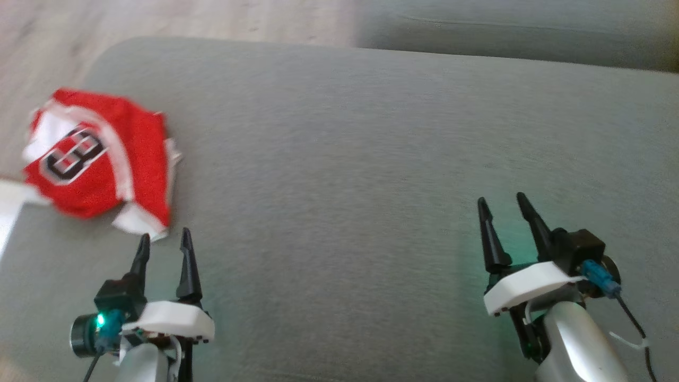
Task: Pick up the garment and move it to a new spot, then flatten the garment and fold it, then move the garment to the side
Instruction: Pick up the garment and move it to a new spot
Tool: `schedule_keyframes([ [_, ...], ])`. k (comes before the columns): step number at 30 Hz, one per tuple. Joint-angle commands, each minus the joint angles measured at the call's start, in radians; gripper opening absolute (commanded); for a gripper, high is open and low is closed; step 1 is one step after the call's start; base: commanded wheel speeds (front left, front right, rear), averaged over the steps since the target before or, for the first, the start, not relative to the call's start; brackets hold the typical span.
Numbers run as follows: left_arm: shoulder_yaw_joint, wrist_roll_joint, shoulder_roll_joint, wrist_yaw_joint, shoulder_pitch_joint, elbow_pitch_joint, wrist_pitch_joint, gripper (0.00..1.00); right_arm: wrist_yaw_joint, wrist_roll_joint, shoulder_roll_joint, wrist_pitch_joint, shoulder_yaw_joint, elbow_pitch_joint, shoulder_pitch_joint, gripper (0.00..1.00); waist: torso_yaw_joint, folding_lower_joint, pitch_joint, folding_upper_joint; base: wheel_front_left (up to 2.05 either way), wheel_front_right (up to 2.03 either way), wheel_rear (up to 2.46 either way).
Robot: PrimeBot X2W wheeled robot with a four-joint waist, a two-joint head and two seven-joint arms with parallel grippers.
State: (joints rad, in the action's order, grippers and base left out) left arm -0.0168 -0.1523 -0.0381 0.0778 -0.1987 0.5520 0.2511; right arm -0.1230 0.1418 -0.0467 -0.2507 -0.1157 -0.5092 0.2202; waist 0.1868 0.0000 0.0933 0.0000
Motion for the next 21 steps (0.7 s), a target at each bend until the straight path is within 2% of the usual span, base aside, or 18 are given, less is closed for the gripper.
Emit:
schedule_keyframes([
  [1,-0.035,-0.004,-0.012,-0.01,-0.018,-0.032,0.011,1.0,-0.008,0.007,-0.004,-0.011,-0.034,0.029,0.051,1.0,0.086,0.0,0.019,0.0,0.0,0.0,0.0],
  [6,-0.076,-0.02,-0.012,-0.025,0.014,-0.046,0.011,1.0,-0.008,0.022,-0.004,-0.011,-0.088,0.022,0.059,1.0,0.18,0.0,0.027,0.0,0.0,0.0,0.0],
  [11,-0.121,-0.024,-0.012,-0.024,0.038,-0.042,0.011,1.0,-0.008,0.038,-0.004,-0.011,-0.145,0.019,0.063,1.0,0.232,0.0,0.028,0.0,0.0,0.0,0.0],
  [16,-0.166,-0.033,-0.012,-0.006,0.022,-0.046,0.011,1.0,-0.008,0.04,-0.004,-0.011,-0.169,0.017,0.071,1.0,0.238,0.0,0.043,0.0,0.0,0.0,0.0],
  [21,-0.229,-0.031,-0.027,0.023,-0.055,-0.079,0.011,1.0,-0.008,0.028,-0.004,-0.011,-0.19,0.027,0.096,1.0,0.204,0.0,0.089,0.0,0.0,0.0,0.0],
])
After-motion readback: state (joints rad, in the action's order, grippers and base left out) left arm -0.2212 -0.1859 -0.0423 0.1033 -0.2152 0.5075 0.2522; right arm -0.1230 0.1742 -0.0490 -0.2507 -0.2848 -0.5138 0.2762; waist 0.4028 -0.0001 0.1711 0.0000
